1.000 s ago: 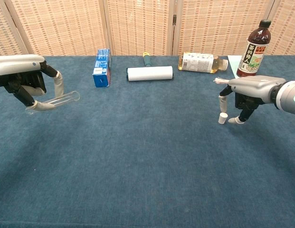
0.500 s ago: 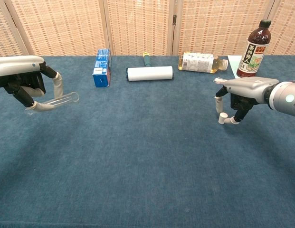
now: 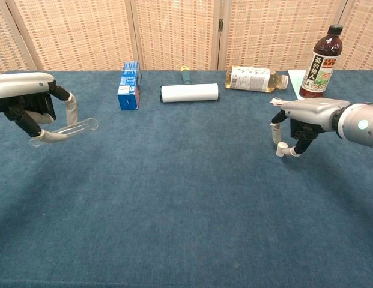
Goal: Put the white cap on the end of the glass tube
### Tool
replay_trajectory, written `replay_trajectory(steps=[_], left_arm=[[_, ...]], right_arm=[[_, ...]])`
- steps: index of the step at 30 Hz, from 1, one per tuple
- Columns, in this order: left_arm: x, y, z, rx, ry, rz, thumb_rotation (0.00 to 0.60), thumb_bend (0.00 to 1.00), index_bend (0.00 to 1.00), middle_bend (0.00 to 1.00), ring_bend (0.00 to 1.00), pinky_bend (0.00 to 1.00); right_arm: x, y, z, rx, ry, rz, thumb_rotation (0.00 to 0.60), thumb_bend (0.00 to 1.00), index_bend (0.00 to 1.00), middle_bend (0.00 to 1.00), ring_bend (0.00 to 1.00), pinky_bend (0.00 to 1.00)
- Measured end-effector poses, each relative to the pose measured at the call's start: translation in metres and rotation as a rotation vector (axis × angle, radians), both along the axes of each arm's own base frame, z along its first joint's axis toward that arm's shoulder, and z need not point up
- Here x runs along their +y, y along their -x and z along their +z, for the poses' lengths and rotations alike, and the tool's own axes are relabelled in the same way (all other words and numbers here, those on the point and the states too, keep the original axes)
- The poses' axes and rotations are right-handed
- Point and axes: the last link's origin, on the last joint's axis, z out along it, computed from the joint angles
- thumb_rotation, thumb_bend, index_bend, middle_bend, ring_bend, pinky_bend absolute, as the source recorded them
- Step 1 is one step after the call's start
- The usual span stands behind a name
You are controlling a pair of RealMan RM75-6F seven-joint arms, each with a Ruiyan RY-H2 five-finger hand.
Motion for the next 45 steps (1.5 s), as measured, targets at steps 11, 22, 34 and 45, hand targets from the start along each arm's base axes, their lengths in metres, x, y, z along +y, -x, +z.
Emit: replay_trajectory(steps=[11, 22, 34, 45], left_arm=[[0.002, 0.002, -0.001, 0.003, 0.005, 0.012, 0.600, 0.45, 0.66, 1.00, 1.00, 1.00], [0.025, -0.013, 0.003, -0.041, 0.005, 0.028, 0.600, 0.45, 0.67, 1.00, 1.00, 1.00], [0.054, -0.054, -0.004, -0.135, 0.037, 0.050, 0.600, 0.45, 0.69, 1.00, 1.00, 1.00], [0.073, -0.099, -0.010, -0.314, 0.113, 0.119, 0.600, 0.45, 0.69, 1.00, 1.00, 1.00]], right_arm=[[0.000, -0.002, 0.001, -0.008, -0.004, -0.001, 0.600, 0.45, 0.62, 1.00, 1.00, 1.00], [0.004, -0.029, 0.047, -0.119, 0.039, 0.049, 0.600, 0.49, 0.75, 1.00, 1.00, 1.00], [0.023, -0.087, 0.119, -0.379, 0.118, 0.179, 0.600, 0.44, 0.81, 1.00, 1.00, 1.00], [0.035, -0.118, 0.122, -0.518, 0.127, 0.297, 0.600, 0.44, 0.81, 1.00, 1.00, 1.00]])
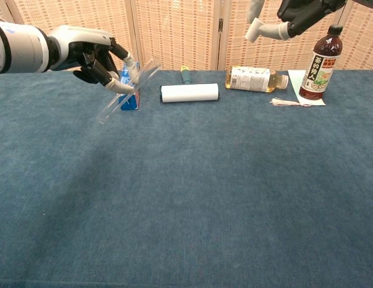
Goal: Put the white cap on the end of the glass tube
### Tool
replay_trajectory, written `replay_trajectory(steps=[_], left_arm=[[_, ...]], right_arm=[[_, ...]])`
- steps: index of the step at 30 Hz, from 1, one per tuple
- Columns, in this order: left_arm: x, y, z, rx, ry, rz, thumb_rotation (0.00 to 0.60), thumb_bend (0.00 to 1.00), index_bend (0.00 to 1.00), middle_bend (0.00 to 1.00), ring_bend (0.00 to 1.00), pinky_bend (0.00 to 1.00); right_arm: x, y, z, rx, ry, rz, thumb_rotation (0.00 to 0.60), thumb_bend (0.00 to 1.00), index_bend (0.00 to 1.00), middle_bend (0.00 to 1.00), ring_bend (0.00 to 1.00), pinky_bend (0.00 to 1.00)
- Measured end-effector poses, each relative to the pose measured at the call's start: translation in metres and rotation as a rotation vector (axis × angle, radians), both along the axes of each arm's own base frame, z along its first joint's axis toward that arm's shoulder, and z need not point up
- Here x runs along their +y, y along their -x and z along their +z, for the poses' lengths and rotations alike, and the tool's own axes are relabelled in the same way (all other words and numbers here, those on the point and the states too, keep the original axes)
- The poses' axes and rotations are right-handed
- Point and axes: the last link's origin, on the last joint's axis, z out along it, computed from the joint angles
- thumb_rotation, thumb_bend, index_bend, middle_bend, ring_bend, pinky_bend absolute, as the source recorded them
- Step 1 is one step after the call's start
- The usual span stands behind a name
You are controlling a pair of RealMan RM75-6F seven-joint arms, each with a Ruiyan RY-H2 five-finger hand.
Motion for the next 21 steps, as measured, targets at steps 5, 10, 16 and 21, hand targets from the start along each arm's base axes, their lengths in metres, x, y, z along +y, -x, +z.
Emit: replay_trajectory(steps=[5, 10, 16, 21], left_arm=[[0.001, -0.014, 0.000, -0.064, 0.033, 0.016, 0.600, 0.45, 0.69, 1.00, 1.00, 1.00], [0.001, -0.023, -0.002, -0.095, 0.053, 0.023, 0.600, 0.45, 0.69, 1.00, 1.00, 1.00], [-0.001, -0.030, -0.004, -0.114, 0.066, 0.022, 0.600, 0.45, 0.69, 1.00, 1.00, 1.00], [-0.003, -0.035, -0.008, -0.123, 0.076, 0.016, 0.600, 0.46, 0.69, 1.00, 1.00, 1.00]], right_arm=[[0.000, -0.011, -0.008, -0.029, 0.001, 0.035, 0.600, 0.44, 0.81, 1.00, 1.00, 1.00], [-0.003, -0.021, -0.014, -0.042, 0.019, 0.068, 0.600, 0.44, 0.81, 1.00, 1.00, 1.00], [-0.006, -0.028, -0.020, -0.048, 0.027, 0.084, 0.600, 0.44, 0.82, 1.00, 1.00, 1.00], [-0.007, -0.031, -0.024, -0.045, 0.026, 0.092, 0.600, 0.44, 0.82, 1.00, 1.00, 1.00]])
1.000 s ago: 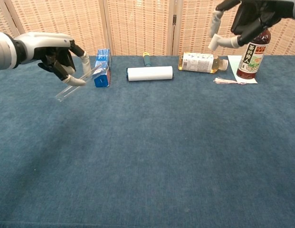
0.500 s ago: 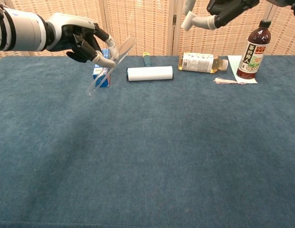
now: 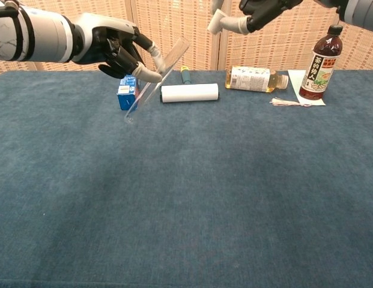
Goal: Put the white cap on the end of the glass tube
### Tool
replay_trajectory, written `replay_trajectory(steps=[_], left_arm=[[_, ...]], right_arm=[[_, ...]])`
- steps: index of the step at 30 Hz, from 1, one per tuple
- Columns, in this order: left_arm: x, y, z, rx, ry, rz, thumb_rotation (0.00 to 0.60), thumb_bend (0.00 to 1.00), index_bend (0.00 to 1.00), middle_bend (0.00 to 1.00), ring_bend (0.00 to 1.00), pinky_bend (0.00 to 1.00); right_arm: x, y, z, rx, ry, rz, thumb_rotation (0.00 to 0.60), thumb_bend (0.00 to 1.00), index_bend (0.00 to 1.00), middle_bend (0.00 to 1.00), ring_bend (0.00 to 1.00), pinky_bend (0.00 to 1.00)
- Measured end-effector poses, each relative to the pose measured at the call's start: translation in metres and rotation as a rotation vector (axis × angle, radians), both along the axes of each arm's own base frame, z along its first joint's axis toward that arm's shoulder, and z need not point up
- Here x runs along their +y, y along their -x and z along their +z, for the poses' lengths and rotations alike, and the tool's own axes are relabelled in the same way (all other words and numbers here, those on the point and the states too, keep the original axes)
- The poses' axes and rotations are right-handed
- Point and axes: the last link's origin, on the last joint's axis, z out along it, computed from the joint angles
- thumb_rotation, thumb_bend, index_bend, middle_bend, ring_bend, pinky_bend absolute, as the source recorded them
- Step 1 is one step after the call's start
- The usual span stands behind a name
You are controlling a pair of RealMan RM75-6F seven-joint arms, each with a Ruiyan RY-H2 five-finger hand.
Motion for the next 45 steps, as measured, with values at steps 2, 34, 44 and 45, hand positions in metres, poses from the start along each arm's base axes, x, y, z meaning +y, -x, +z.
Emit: replay_trajectory(steps=[2, 34, 44, 45], left_arm=[[-0.001, -0.002, -0.001, 0.001, 0.002, -0.005, 0.600, 0.47, 0.69, 1.00, 1.00, 1.00], [-0.004, -0.013, -0.008, -0.009, 0.022, -0.009, 0.600, 0.47, 0.70, 1.00, 1.00, 1.00], [-0.004, -0.016, -0.010, -0.004, 0.021, -0.012, 0.600, 0.47, 0.70, 1.00, 1.00, 1.00], [-0.004, -0.016, -0.010, -0.004, 0.021, -0.011, 0.600, 0.47, 0.70, 1.00, 1.00, 1.00]], right_arm=[[0.000, -0.002, -0.001, 0.001, 0.000, 0.003, 0.600, 0.44, 0.82, 1.00, 1.00, 1.00], [0.000, -0.003, -0.010, 0.023, -0.018, 0.005, 0.600, 0.44, 0.82, 1.00, 1.00, 1.00], [-0.004, -0.005, -0.014, 0.023, -0.031, 0.001, 0.600, 0.44, 0.82, 1.00, 1.00, 1.00], [-0.004, -0.004, -0.015, 0.024, -0.032, 0.000, 0.600, 0.44, 0.82, 1.00, 1.00, 1.00]])
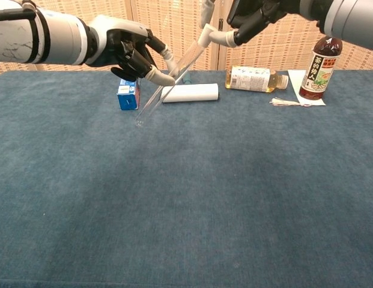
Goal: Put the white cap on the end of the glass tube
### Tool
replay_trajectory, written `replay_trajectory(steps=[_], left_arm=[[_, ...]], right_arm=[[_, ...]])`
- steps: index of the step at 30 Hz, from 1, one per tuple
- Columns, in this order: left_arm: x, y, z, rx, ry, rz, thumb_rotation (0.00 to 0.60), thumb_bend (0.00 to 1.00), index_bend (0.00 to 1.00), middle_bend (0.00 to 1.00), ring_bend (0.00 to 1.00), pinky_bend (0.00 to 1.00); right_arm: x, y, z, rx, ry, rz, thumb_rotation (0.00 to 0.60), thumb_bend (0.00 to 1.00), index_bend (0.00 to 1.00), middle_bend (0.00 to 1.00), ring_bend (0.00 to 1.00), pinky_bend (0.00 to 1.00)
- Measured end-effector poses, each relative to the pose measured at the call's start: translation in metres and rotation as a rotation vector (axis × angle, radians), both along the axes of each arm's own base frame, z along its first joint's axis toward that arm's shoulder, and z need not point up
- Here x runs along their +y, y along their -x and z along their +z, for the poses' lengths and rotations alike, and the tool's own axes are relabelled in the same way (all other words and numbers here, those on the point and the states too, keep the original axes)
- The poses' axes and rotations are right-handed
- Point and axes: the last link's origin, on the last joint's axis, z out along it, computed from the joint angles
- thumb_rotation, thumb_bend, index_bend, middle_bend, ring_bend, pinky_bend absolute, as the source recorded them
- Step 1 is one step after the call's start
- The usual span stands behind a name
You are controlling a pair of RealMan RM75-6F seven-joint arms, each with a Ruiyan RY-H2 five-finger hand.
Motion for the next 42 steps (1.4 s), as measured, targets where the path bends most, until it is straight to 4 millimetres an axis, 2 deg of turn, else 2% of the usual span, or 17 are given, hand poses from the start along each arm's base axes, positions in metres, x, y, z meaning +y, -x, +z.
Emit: replay_trajectory(steps=[42], left_arm=[[0.004, -0.003, -0.006, 0.017, 0.034, 0.023, 0.600, 0.47, 0.69, 1.00, 1.00, 1.00]], right_arm=[[-0.003, -0.006, -0.017, 0.027, -0.020, 0.016, 0.600, 0.44, 0.83, 1.00, 1.00, 1.00]])
